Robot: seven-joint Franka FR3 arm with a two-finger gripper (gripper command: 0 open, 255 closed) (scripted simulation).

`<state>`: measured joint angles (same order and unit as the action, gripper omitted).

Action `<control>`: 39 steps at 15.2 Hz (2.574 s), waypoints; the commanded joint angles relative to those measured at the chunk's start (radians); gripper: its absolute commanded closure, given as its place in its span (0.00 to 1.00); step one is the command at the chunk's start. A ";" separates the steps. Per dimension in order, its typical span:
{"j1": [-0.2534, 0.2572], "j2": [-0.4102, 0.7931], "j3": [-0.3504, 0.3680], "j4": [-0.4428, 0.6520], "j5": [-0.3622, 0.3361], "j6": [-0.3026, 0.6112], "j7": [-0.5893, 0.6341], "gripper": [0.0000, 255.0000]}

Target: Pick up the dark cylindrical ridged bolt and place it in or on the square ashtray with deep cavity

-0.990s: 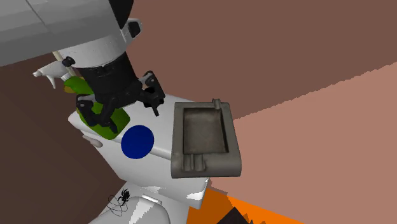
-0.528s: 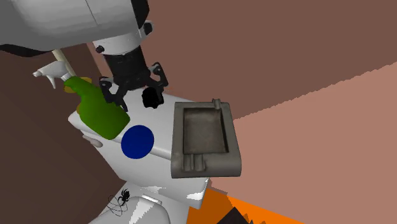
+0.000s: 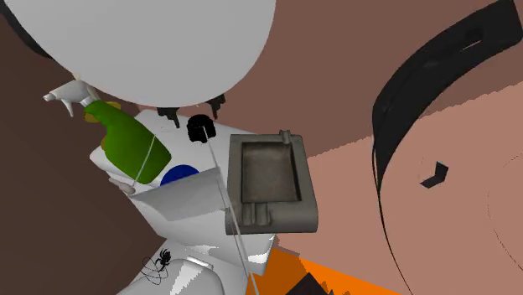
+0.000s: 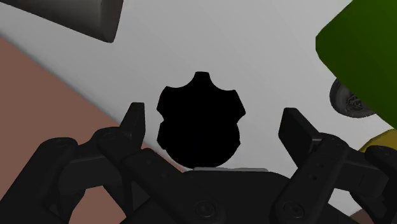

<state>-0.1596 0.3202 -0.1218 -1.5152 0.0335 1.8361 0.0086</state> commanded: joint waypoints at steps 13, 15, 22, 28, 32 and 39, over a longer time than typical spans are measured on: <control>-0.018 0.124 0.000 0.053 0.029 0.070 -0.002 0.00; -0.018 0.124 0.000 0.053 0.029 0.070 -0.002 0.00; -0.018 0.124 0.000 0.054 0.029 0.070 -0.002 1.00; -0.018 0.121 -0.001 0.063 0.029 0.058 -0.002 1.00; -0.019 0.115 -0.001 0.107 0.027 0.007 -0.001 1.00; -0.022 0.113 -0.002 0.199 0.026 -0.086 0.002 1.00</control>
<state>-0.1811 0.4344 -0.1241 -1.3264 0.0601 1.7620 0.0096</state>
